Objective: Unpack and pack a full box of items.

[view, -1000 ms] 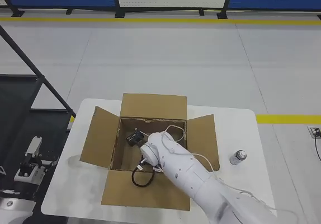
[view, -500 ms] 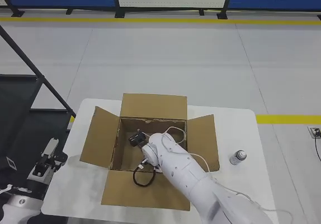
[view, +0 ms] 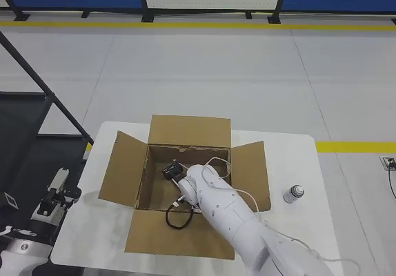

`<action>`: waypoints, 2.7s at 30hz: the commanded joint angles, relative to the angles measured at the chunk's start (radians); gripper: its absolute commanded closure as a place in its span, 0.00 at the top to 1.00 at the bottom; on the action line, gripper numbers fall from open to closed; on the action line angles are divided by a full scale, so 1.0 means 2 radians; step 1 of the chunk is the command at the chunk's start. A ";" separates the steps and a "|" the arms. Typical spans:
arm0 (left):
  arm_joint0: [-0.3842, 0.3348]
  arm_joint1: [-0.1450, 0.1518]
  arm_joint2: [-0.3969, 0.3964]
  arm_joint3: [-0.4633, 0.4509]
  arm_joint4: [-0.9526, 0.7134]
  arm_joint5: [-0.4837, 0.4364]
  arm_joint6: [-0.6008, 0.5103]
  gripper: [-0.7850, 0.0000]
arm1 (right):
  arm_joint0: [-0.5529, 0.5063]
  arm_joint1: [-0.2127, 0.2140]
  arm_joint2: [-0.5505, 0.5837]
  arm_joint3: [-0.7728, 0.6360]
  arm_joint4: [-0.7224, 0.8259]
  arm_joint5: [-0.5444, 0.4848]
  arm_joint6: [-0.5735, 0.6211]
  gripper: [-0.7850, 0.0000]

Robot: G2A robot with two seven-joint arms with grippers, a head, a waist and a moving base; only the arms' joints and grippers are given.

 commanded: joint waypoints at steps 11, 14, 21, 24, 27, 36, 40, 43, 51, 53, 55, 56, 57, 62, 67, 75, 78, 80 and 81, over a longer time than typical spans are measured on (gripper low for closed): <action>0.001 0.001 -0.007 0.002 -0.010 0.002 -0.002 1.00 | 0.004 -0.001 0.009 0.006 0.001 -0.005 -0.007 0.00; 0.001 0.001 -0.006 0.002 -0.010 0.002 -0.002 1.00 | 0.011 -0.001 0.017 0.004 0.011 -0.013 -0.013 0.00; 0.001 0.001 -0.003 0.002 -0.007 0.000 -0.003 1.00 | 0.031 0.003 0.033 -0.013 0.028 -0.038 -0.019 0.00; 0.001 0.001 -0.003 0.002 -0.007 0.000 -0.003 1.00 | 0.035 0.005 0.037 -0.024 0.030 -0.044 -0.021 0.00; 0.001 0.001 -0.003 0.002 -0.007 0.000 -0.003 1.00 | 0.036 0.007 0.042 -0.042 0.032 -0.047 -0.022 0.00; 0.001 0.001 -0.003 0.002 -0.007 0.000 -0.003 1.00 | 0.029 0.035 0.070 -0.101 0.034 -0.061 -0.026 0.00; 0.001 0.001 -0.003 0.002 -0.007 0.000 -0.003 1.00 | 0.012 0.056 0.086 -0.155 0.018 -0.044 -0.020 0.00; 0.001 0.001 -0.003 0.002 -0.007 0.000 -0.003 1.00 | -0.010 0.076 0.104 -0.220 -0.004 -0.023 -0.004 0.00; 0.001 0.001 -0.003 0.002 -0.007 0.000 -0.003 1.00 | -0.146 0.146 0.198 -0.521 -0.106 0.014 0.083 0.00; 0.001 0.001 -0.003 0.002 -0.007 0.000 -0.003 1.00 | -0.191 0.160 0.224 -0.605 -0.136 0.013 0.100 0.00; 0.001 0.001 -0.003 0.002 -0.007 0.000 -0.003 1.00 | -0.231 0.171 0.246 -0.677 -0.166 0.014 0.109 0.00; 0.001 0.001 -0.003 0.002 -0.007 0.000 -0.003 1.00 | -0.247 0.175 0.255 -0.708 -0.181 0.016 0.113 0.00; 0.001 0.001 -0.003 0.002 -0.007 0.000 -0.003 1.00 | -0.262 0.178 0.264 -0.737 -0.196 0.020 0.116 0.00; 0.001 0.001 -0.003 0.002 -0.007 0.000 -0.003 1.00 | -0.334 0.193 0.316 -0.882 -0.274 0.053 0.128 0.00; 0.001 0.001 -0.003 0.002 -0.007 0.000 -0.003 1.00 | -0.433 0.206 0.389 -1.033 -0.338 0.077 0.150 0.00; 0.001 0.001 -0.003 0.002 -0.007 0.000 -0.003 1.00 | -0.553 0.215 0.548 -1.082 -0.287 0.092 0.135 0.00; 0.001 0.001 -0.003 0.002 -0.007 0.000 -0.003 1.00 | -0.605 0.218 0.607 -1.082 -0.254 0.094 0.155 0.00; 0.001 0.001 -0.003 0.002 -0.007 0.000 -0.003 1.00 | -0.633 0.218 0.635 -1.082 -0.219 0.098 0.156 0.00; 0.001 0.001 -0.003 0.002 -0.007 0.000 -0.003 1.00 | -0.646 0.218 0.650 -1.073 -0.200 0.099 0.148 0.00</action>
